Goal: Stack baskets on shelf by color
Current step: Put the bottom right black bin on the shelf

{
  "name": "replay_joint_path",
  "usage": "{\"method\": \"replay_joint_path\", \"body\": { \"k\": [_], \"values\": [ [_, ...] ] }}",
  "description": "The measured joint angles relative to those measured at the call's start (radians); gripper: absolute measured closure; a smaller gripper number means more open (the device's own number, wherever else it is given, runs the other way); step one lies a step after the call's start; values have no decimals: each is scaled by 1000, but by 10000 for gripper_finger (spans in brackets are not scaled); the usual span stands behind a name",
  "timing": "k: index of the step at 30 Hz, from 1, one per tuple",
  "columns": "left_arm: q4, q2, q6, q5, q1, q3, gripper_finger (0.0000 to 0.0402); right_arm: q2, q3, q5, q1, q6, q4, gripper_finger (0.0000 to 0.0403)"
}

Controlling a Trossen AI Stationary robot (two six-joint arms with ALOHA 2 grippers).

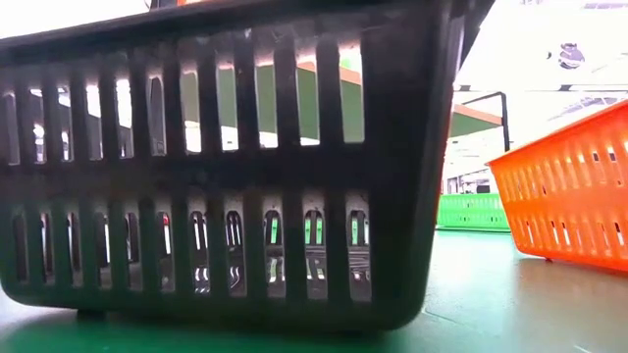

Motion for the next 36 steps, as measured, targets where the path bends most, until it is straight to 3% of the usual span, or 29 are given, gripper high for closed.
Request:
{"method": "replay_joint_path", "body": {
  "k": [9,13,20,28,36],
  "values": [
    [20,231,-72,10,-1,-1,162,-154,0,1,0,-2,-157,305],
    [18,307,-52,15,5,-1,144,-198,0,0,0,7,-180,305],
    [-5,387,-25,20,60,-1,180,-220,0,-2,0,38,-180,305],
    [-11,412,6,100,86,-3,228,-219,0,-30,0,45,-158,305],
    [2,413,-5,111,91,-91,278,-218,0,-30,0,40,-155,305]
  ]
}}
